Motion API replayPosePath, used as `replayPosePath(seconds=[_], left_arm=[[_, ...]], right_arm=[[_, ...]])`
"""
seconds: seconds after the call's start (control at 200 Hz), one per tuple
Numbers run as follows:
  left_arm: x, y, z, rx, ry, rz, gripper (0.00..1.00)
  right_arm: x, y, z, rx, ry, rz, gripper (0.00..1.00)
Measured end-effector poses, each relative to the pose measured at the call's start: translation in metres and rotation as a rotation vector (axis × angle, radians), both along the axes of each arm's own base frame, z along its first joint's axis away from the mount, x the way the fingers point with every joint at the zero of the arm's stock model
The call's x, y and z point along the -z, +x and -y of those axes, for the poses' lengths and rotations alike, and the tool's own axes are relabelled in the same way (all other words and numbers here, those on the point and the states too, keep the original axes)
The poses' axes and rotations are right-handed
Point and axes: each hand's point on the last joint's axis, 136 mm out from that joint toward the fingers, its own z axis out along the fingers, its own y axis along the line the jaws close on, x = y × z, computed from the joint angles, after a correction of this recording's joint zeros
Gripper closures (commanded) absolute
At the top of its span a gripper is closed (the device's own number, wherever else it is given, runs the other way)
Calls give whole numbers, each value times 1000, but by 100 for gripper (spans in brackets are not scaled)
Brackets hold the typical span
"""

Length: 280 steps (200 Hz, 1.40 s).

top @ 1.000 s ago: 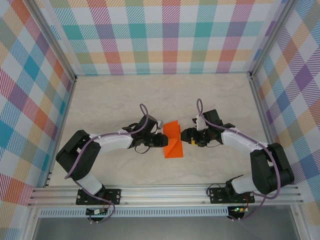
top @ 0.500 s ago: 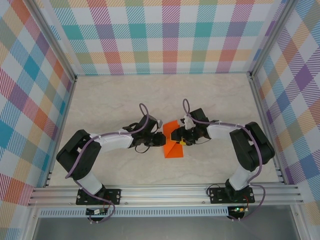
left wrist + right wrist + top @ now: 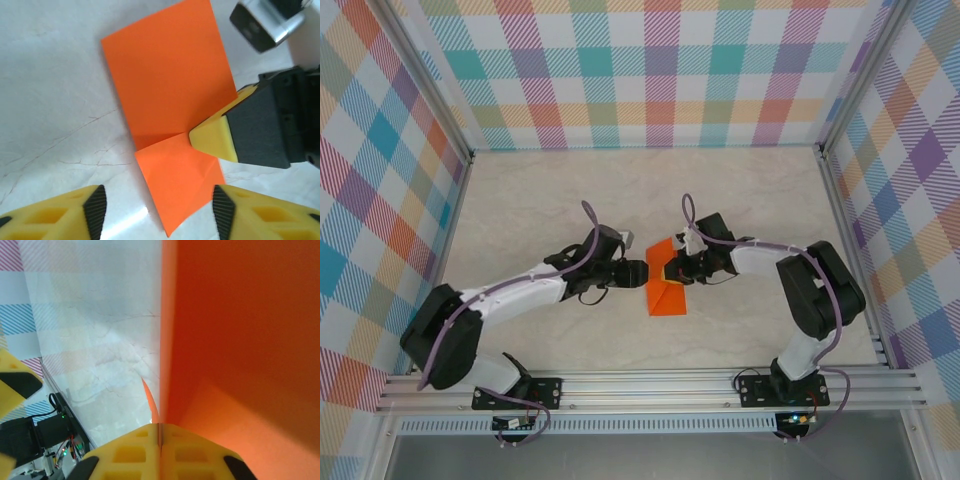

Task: Fold a paper plane with a square sheet of paper (fold left side to right side)
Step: Turn over the paper at the center of the table.

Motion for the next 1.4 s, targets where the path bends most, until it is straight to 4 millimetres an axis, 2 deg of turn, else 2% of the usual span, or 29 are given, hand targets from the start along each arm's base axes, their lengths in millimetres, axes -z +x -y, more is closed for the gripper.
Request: replayPosePath(seconds=[0.15, 0.38, 0.45, 0.63, 0.775, 0.925, 1.085, 1.24, 1.4], left_arm=[[-33, -8, -15, -44, -61, 70, 0], [-105, -20, -32, -92, -247, 195, 0], [-125, -23, -32, -86, -319, 217, 0], [-161, -33, -10, 13, -488, 215, 0], [-193, -36, 6, 88, -587, 222, 0], [-215, -40, 16, 145, -665, 234, 0], [-219, -41, 24, 178, -708, 206, 8], [-228, -41, 28, 189, -757, 203, 22], [-246, -42, 29, 199, -822, 240, 43]], right_arm=[[-37, 6, 3, 11, 60, 82, 100], [-123, 25, 30, 75, 202, 279, 100], [-149, 27, 35, 80, 244, 342, 100], [-219, 22, 29, 25, 375, 483, 100], [-259, 11, 23, -25, 448, 547, 100], [-285, -10, 13, -86, 503, 588, 100], [-299, -26, 4, -131, 547, 591, 100], [-304, -33, -1, -143, 569, 573, 100], [-312, -34, 0, -129, 589, 563, 100]])
